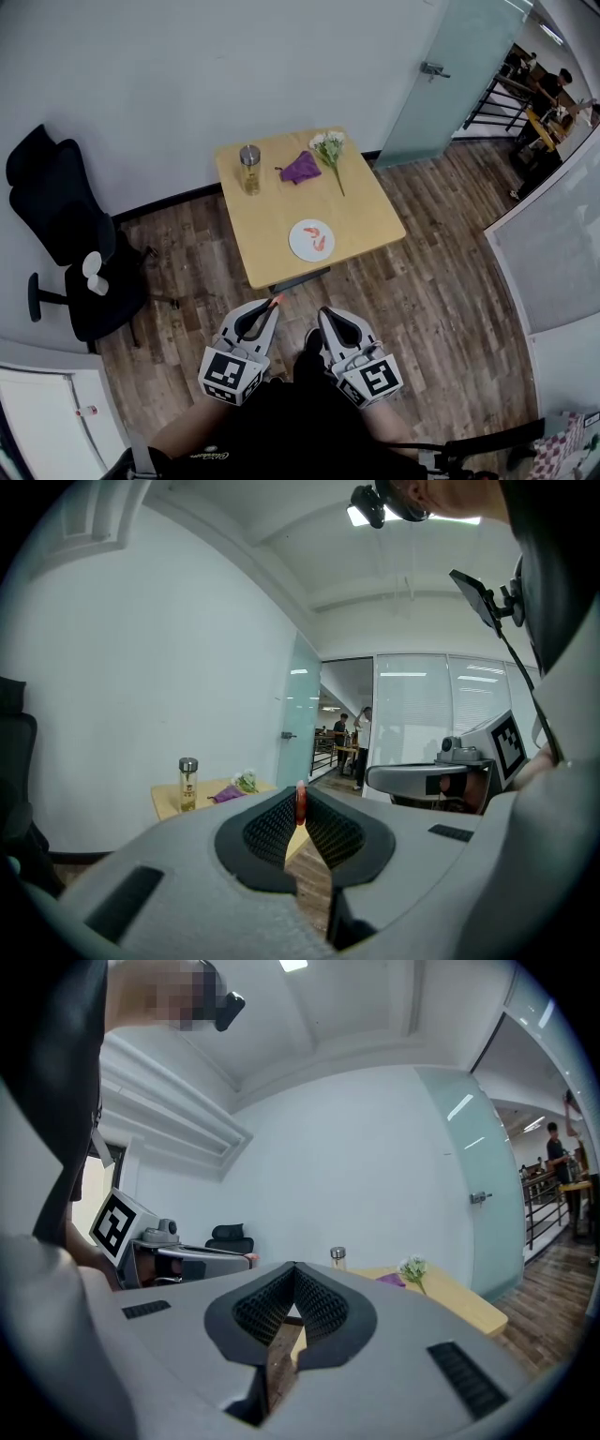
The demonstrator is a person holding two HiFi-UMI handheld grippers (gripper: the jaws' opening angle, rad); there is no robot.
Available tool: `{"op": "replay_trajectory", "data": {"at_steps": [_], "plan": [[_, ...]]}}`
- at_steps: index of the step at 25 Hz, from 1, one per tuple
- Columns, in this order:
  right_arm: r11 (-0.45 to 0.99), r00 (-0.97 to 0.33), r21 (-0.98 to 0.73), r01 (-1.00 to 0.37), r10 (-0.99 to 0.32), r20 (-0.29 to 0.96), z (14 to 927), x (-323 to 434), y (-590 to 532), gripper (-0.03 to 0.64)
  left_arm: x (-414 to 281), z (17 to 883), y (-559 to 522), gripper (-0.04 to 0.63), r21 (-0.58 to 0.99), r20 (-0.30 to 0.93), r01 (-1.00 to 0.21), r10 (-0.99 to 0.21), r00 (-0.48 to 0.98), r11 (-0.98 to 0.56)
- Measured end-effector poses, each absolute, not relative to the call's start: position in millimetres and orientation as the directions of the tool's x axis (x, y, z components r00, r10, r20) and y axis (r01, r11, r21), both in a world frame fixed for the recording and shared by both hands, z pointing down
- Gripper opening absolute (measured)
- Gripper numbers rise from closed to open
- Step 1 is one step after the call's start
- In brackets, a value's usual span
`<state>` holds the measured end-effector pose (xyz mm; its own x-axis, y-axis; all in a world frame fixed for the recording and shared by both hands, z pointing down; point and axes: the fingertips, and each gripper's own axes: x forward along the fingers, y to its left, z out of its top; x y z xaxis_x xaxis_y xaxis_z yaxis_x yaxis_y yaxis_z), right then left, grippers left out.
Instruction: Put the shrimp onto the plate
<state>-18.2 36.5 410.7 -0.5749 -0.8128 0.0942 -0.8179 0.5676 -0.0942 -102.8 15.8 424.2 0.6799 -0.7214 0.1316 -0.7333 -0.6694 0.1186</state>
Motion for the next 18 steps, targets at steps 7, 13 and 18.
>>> {"op": "replay_trajectory", "data": {"at_steps": [7,13,18], "plan": [[0.593,-0.600,-0.101,-0.799,-0.795,0.089,404,6,-17,0.002,-79,415,-35,0.029,0.113,0.131,-0.755,-0.744,0.655,-0.646],[0.632,-0.637,-0.086,-0.770,-0.769,0.052,386,38,-73,0.002,-48,399,-88,0.029,0.093,0.114,-0.784,-0.776,0.621,-0.614],[0.655,-0.659,-0.074,-0.752,-0.752,0.033,374,70,-119,0.002,-18,381,-134,0.029,0.073,0.090,-0.805,-0.800,0.593,-0.589]]}}
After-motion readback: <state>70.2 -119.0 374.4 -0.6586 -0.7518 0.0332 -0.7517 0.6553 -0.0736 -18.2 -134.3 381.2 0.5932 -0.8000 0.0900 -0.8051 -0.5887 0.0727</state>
